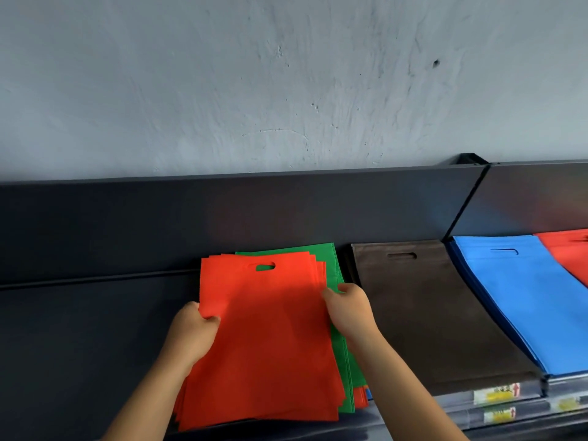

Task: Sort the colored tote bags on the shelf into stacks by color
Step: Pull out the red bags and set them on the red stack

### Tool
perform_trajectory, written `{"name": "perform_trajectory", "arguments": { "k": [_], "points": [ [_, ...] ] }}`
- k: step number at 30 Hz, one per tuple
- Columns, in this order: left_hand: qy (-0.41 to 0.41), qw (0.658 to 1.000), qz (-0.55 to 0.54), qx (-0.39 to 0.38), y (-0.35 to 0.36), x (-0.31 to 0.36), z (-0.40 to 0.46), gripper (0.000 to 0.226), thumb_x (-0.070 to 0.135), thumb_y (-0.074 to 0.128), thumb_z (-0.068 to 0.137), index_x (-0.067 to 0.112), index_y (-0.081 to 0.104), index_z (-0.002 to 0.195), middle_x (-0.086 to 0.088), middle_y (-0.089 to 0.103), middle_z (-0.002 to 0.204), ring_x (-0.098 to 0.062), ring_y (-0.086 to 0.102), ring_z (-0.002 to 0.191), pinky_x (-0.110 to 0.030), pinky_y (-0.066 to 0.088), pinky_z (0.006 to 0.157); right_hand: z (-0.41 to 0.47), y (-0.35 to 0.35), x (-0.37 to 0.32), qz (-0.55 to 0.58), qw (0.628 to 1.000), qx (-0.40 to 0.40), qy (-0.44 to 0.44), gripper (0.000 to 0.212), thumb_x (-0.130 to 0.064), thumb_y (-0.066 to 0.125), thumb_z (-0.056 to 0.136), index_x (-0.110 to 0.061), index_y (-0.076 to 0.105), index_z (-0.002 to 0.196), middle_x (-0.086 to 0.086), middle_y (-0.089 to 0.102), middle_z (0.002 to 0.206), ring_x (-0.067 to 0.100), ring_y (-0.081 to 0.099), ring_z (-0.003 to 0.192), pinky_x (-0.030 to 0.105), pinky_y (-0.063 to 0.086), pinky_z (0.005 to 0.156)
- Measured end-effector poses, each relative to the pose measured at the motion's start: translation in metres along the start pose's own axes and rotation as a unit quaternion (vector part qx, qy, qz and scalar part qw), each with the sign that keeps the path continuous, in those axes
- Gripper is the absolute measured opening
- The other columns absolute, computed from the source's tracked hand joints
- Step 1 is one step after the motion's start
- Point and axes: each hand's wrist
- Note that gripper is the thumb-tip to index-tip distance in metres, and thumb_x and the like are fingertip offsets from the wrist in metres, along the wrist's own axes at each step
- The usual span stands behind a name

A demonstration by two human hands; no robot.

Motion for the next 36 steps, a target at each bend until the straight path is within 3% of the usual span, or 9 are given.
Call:
{"name": "perform_trajectory", "arguments": {
  "k": [4,8,13,17,20,23,26,29,36],
  "points": [
    [0.006,1.0,0.014,0.02,-0.011,0.002,-0.004,0.003,0.012,0.057,0.093,0.01,0.058,0.095,-0.012,0.066,0.088,-0.029,0.065,0.074,-0.035,0.047,0.061,0.003,0.004,0.004,0.009,1.0,-0.015,-0.003,0.059,-0.019,0.062,0.097,0.007,0.048,0.147,0.004,0.063,0.084,0.017,0.057,0.071,0.033,0.044,0.064],
    [0.051,0.999,-0.003,-0.002,-0.016,0.008,-0.012,0.012,0.01,0.056,0.096,0.022,0.058,0.098,-0.002,0.069,0.089,-0.022,0.067,0.077,-0.033,0.049,0.063,-0.002,0.009,-0.006,0.004,1.0,-0.028,0.007,0.077,-0.036,0.069,0.092,-0.001,0.044,0.155,0.013,0.066,0.134,0.028,0.066,0.118,0.043,0.055,0.099],
    [0.066,0.993,-0.081,-0.055,-0.023,0.011,-0.014,0.021,0.014,0.062,0.097,0.032,0.066,0.107,0.008,0.076,0.097,-0.012,0.072,0.088,-0.033,0.056,0.079,0.002,0.011,-0.001,0.067,0.997,-0.039,0.009,0.102,-0.046,0.072,0.067,-0.005,0.044,0.157,0.016,0.065,0.137,0.028,0.064,0.125,0.051,0.054,0.11],
    [0.047,0.986,-0.11,-0.112,-0.024,0.004,-0.012,0.035,0.011,0.065,0.098,0.039,0.063,0.118,0.011,0.075,0.108,-0.01,0.071,0.103,-0.033,0.054,0.088,-0.007,0.006,-0.002,0.147,0.987,-0.049,0.04,0.068,-0.025,0.077,0.092,-0.002,0.048,0.149,0.023,0.069,0.126,0.029,0.069,0.114,0.044,0.056,0.101],
    [0.052,0.979,-0.153,-0.121,-0.024,0.005,-0.01,0.04,0.008,0.065,0.098,0.041,0.063,0.121,0.01,0.076,0.109,-0.012,0.071,0.106,-0.033,0.053,0.089,-0.013,0.0,0.001,0.187,0.979,-0.066,0.051,0.025,-0.024,0.074,0.092,-0.006,0.071,0.108,0.015,0.075,0.105,0.024,0.068,0.094,0.035,0.054,0.08],
    [0.06,0.967,-0.196,-0.15,-0.022,0.016,-0.007,0.045,0.008,0.066,0.099,0.046,0.063,0.123,0.009,0.077,0.113,-0.016,0.072,0.108,-0.036,0.054,0.092,-0.022,-0.011,0.008,0.131,0.989,-0.052,0.039,0.032,-0.046,0.072,0.076,-0.017,0.067,0.088,0.006,0.057,0.08,0.023,0.049,0.073,0.032,0.037,0.058],
    [0.079,0.954,-0.22,-0.188,-0.014,0.032,-0.009,0.052,0.008,0.066,0.098,0.052,0.062,0.124,0.007,0.076,0.118,-0.018,0.072,0.109,-0.041,0.054,0.096,-0.031,-0.026,0.016,0.113,0.991,-0.059,0.039,0.047,-0.055,0.073,0.086,-0.009,0.076,0.092,0.005,0.073,0.084,0.026,0.066,0.074,0.035,0.052,0.07],
    [0.095,0.951,-0.212,-0.201,-0.002,0.051,-0.021,0.052,0.009,0.067,0.096,0.053,0.061,0.123,0.006,0.076,0.114,-0.019,0.073,0.105,-0.043,0.056,0.095,-0.045,-0.048,0.02,0.112,0.992,-0.064,0.016,0.033,-0.04,0.068,0.101,-0.01,0.078,0.109,0.009,0.083,0.099,0.029,0.08,0.095,0.047,0.064,0.091],
    [0.137,0.955,-0.182,-0.189,0.044,0.099,-0.072,0.042,0.013,0.068,0.095,0.049,0.06,0.116,0.008,0.074,0.11,-0.018,0.072,0.102,-0.044,0.057,0.092,-0.073,-0.128,0.028,0.135,0.991,-0.002,-0.019,0.022,-0.031,0.066,0.105,-0.014,0.077,0.112,0.011,0.083,0.1,0.031,0.08,0.094,0.053,0.064,0.091]
  ]
}}
Point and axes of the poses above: each hand's wrist, its own z-axis towards the middle knuckle, its own y-axis out of the palm, x = y × z
